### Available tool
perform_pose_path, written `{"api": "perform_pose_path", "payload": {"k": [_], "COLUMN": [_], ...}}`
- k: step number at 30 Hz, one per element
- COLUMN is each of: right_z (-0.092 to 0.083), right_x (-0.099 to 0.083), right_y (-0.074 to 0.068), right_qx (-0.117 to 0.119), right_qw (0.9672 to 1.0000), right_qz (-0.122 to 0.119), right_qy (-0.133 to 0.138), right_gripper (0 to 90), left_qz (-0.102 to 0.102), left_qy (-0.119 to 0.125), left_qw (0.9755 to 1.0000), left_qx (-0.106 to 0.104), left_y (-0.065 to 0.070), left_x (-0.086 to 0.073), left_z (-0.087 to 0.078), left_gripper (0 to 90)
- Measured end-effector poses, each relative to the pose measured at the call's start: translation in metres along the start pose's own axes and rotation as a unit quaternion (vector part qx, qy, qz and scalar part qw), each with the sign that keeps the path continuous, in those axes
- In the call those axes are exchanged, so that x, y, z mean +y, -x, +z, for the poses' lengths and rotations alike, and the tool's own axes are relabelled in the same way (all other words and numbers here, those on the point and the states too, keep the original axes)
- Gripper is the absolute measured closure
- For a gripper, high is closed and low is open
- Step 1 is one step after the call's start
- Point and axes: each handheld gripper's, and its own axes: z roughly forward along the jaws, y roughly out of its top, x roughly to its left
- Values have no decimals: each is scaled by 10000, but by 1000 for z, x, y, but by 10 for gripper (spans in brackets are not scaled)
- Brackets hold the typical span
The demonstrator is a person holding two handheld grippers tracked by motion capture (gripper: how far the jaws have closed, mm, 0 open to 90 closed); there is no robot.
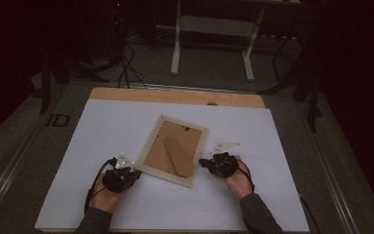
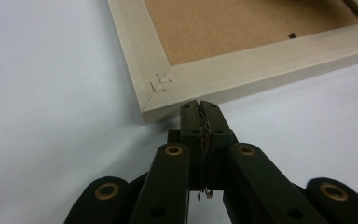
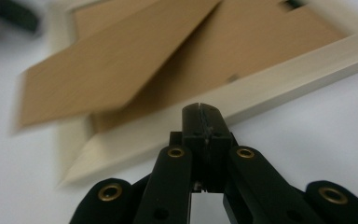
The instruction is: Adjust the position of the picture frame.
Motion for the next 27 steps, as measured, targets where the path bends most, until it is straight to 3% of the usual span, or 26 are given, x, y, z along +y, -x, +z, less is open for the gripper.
{"api": "perform_pose_path", "payload": {"k": [5,11,17,27], "right_z": [17,32,38,38], "right_x": [15,28,31,27], "right_y": [13,21,28,28], "right_qx": [-294,-474,-540,-578], "right_qw": [9993,9985,9979,9975], "right_qz": [167,266,353,387], "right_qy": [131,43,-58,-106], "right_gripper": [900,900,900,900], "left_qz": [91,158,174,2], "left_qy": [-61,-79,-104,-71], "left_qw": [9999,9998,9997,9997], "left_qx": [70,118,165,252], "left_y": [3,4,3,-2], "left_x": [1,2,3,8], "left_z": [4,5,5,9], "left_gripper": [900,900,900,900]}}
